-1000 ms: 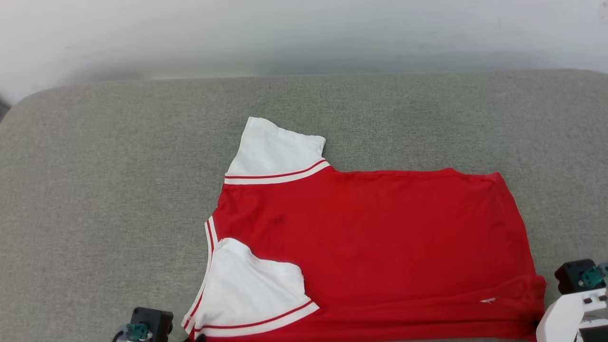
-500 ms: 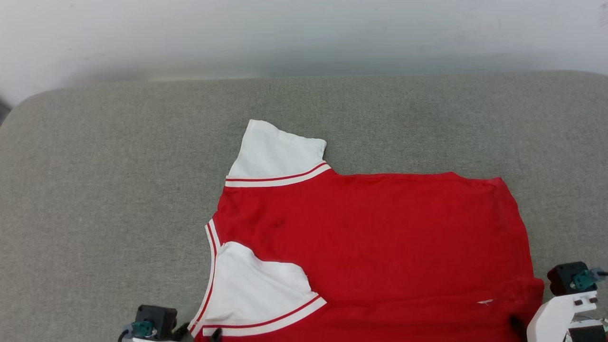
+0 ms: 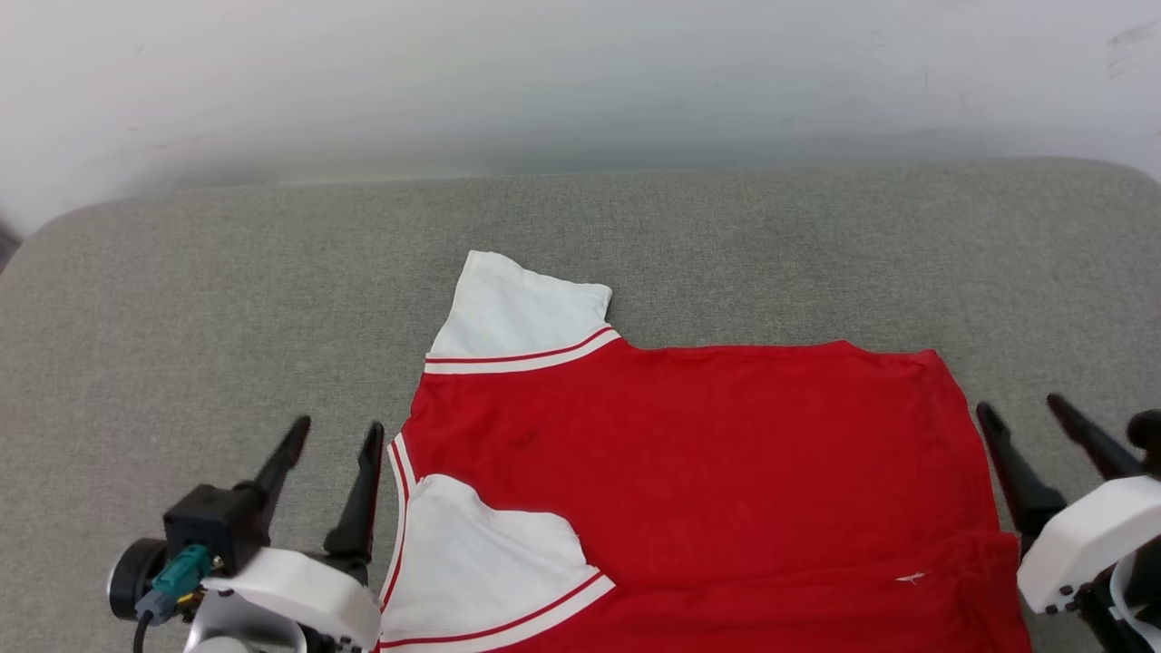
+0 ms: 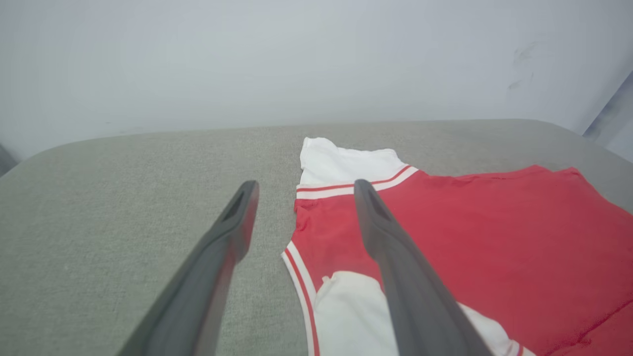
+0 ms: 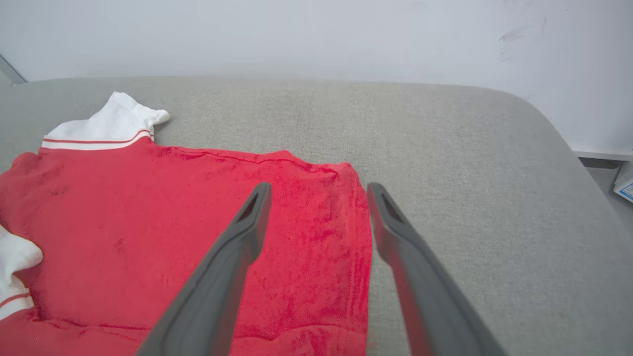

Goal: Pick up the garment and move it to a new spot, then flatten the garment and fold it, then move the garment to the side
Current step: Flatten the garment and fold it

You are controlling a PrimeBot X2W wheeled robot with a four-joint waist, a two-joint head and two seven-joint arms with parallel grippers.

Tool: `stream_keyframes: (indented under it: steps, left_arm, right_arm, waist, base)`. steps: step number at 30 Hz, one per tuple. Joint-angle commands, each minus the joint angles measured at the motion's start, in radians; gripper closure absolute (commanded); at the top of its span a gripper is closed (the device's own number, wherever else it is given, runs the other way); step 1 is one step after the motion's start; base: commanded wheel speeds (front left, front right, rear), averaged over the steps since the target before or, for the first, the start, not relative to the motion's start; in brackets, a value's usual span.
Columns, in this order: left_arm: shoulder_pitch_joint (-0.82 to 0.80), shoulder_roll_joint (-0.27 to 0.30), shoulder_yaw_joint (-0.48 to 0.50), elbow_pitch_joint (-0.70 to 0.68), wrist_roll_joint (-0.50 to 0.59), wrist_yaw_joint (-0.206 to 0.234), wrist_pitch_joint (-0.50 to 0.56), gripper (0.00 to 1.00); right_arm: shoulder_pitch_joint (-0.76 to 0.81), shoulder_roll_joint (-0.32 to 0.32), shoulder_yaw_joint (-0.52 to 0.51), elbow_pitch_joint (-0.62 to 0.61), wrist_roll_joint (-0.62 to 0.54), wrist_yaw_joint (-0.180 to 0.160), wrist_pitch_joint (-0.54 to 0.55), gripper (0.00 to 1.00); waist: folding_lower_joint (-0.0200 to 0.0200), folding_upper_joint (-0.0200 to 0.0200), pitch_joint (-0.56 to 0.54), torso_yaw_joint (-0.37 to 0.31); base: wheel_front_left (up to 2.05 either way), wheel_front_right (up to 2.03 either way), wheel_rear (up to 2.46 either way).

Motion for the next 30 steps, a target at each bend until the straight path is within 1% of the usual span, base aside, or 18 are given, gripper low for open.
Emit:
stream_keyframes:
  steps: [1,3,6,8,11,17,21,24,27,30]
  left_arm:
    - [-0.009,-0.017,0.029,-0.01,0.025,0.009,-0.008,0.0]
    - [-0.013,-0.056,0.087,-0.052,0.072,0.008,-0.01,0.0]
    - [0.023,-0.106,0.168,-0.098,0.149,-0.021,-0.01,0.0]
    - [0.041,-0.138,0.213,-0.122,0.2,-0.05,-0.01,0.0]
    - [0.066,-0.177,0.262,-0.135,0.255,-0.101,-0.011,0.0]
    - [0.082,-0.229,0.332,-0.123,0.314,-0.191,-0.009,0.0]
    - [0.05,-0.234,0.348,-0.091,0.329,-0.238,-0.009,0.0]
    - [0.001,-0.21,0.348,-0.054,0.323,-0.265,0.013,0.0]
    - [-0.077,-0.169,0.35,-0.033,0.312,-0.295,0.091,0.0]
    - [-0.174,-0.123,0.36,-0.016,0.271,-0.339,0.195,0.0]
  right_arm:
    - [-0.019,0.012,-0.014,-0.016,0.0,0.0,-0.054,0.0]
    - [-0.022,0.022,-0.022,-0.032,-0.014,0.0,-0.13,0.0]
    - [-0.018,0.052,-0.033,-0.044,-0.036,0.0,-0.236,0.0]
    - [-0.012,0.077,-0.035,-0.044,-0.043,0.0,-0.292,0.0]
    - [-0.007,0.096,-0.032,-0.041,-0.064,0.0,-0.356,0.0]
    - [-0.02,0.116,-0.018,-0.019,-0.093,0.0,-0.419,0.0]
    - [-0.037,0.112,-0.017,-0.02,-0.1,0.0,-0.432,0.0]
    - [-0.051,0.112,-0.017,-0.031,-0.102,0.0,-0.436,0.0]
    - [-0.068,0.117,-0.008,-0.049,-0.108,0.0,-0.435,0.0]
    - [-0.083,0.126,0.0,-0.065,-0.108,0.0,-0.44,0.0]
  waist:
    - [0.0,0.0,-0.001,-0.002]
    - [0.0,0.0,-0.002,-0.003]
    - [0.0,0.0,-0.003,-0.007]
    - [0.0,0.0,-0.002,-0.01]
    - [0.0,0.0,0.001,-0.016]
    - [0.0,0.0,0.016,-0.037]
    - [0.0,0.0,0.043,-0.06]
    - [0.0,0.0,0.074,-0.084]
    - [0.0,0.0,0.119,-0.114]
    - [0.0,0.0,0.165,-0.146]
  base:
    - [0.0,0.0,0.0]
    - [0.0,0.0,0.0]
    - [0.0,0.0,0.0]
    - [0.0,0.0,0.0]
    - [0.0,0.0,0.0]
    - [0.0,0.0,0.0]
    - [0.0,0.0,0.0]
    - [0.0,0.0,0.0]
    - [0.0,0.0,0.0]
    - [0.0,0.0,0.0]
